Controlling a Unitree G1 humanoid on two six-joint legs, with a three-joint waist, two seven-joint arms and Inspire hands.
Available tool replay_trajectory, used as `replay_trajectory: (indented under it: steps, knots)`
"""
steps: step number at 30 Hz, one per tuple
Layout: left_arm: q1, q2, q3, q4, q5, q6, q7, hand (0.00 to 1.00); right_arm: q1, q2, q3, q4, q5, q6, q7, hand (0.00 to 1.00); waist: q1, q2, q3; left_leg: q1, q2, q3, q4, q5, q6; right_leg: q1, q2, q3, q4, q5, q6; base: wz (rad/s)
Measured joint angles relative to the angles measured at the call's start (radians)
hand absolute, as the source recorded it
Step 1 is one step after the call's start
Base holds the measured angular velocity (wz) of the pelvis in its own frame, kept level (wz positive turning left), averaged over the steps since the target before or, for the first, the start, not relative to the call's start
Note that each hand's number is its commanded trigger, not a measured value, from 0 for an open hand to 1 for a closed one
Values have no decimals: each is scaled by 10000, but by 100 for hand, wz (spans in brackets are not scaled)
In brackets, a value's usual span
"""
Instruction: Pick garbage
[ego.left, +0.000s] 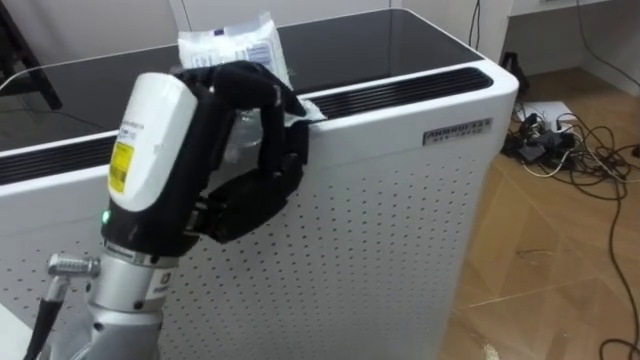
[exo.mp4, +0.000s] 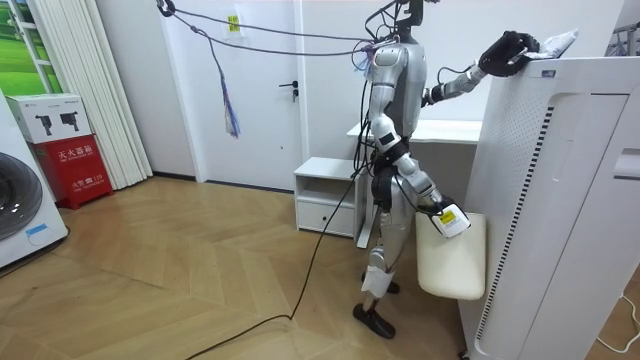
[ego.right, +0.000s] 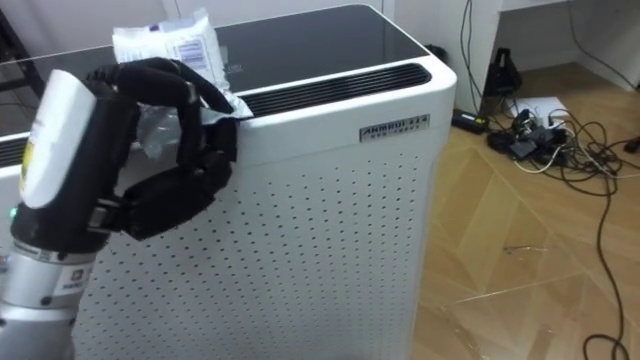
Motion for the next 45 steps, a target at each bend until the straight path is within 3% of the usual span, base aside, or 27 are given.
replay_trajectory:
  steps: [4, 10, 12, 14, 18, 22, 24, 27, 33, 38, 41, 45]
  knots:
    - [-10, -48, 96, -202, -2327, -157, -684, 100, 52, -17, 8, 28, 24, -5, 6, 100, 20, -17, 7, -55, -3, -33, 9, 0, -1, -43, -3, -29, -13, -9, 8, 2]
    - [-76, -137, 170, -426, -6599, -565, -2652, 100, 47, 132, 141, 27, -25, -18, 66, 100, 76, -229, 15, -170, -22, -99, 77, 4, 6, -116, -36, -107, -24, -17, 21, 3]
    - [-131, -297, 27, -436, -8469, -656, -3465, 100, -8, 175, 389, 26, -24, -74, 63, 100, 78, -242, 11, -192, -14, -87, 74, 3, 7, -118, -37, -128, -45, -16, 21, 0]
    - [-170, -378, -310, -449, -9459, -732, -4212, 100, -15, 200, 497, 60, -6, -119, 75, 100, 75, -244, 13, -194, -13, -95, 75, 0, 10, -115, -42, -145, -43, -16, 22, 0]
    - [-475, -500, -1204, -517, -11188, -324, -5547, 100, -24, 248, 820, 111, -6, -125, 16, 100, -16, -243, 23, -237, -2, -98, 76, -2, 8, -171, -40, -161, -6, -16, 21, -1]
    - [-677, -534, -1635, -529, -11379, 119, -6529, 100, -14, 250, 847, 143, -5, -124, -1, 100, -7, -236, 27, -306, 10, -44, 78, -3, 7, -272, -27, -119, 17, -13, 17, -4]
    - [-678, -555, -1876, -529, -11381, 664, -7117, 100, -12, 217, 940, 141, -8, -123, -44, 100, 9, -231, 27, -400, 10, -39, 127, -5, 6, -380, -27, -115, 33, -7, 6, 0]
    - [-703, -834, -1871, -529, -11794, 968, -7665, 100, 48, 220, 1026, 141, -10, -119, -77, 100, 30, -232, 28, -510, 12, -40, 219, -6, 4, -431, -21, -90, 28, -3, 0, 0]
    - [-768, -1622, -1674, -851, -12956, 1003, -7906, 100, 37, 305, 1204, 166, -9, -118, -50, 100, 70, -253, 26, -606, 23, -58, 233, -15, -7, -596, -12, -92, 106, 3, -10, 0]
    - [-861, -1949, -1680, -956, -12957, 1003, -8101, 100, 6, 427, 1204, 294, -7, -119, -44, 100, 86, -311, 49, -678, 18, -23, 341, -15, -7, -665, -29, -57, 183, 3, -10, 0]
    - [-854, -1936, -1730, -926, -12875, 1040, -8120, 100, -12, 528, 1194, 417, -7, -118, -40, 100, 50, -418, 38, -671, 20, 23, 347, -14, -7, -690, -26, 3, 225, 3, -12, -5]
    - [-713, -1762, -1717, -773, -12214, 1235, -8245, 100, -51, 591, 1186, 478, -226, -96, -22, 100, 66, -560, 121, -723, 14, 42, 392, -16, -8, -758, -45, 23, 354, 4, -18, -3]
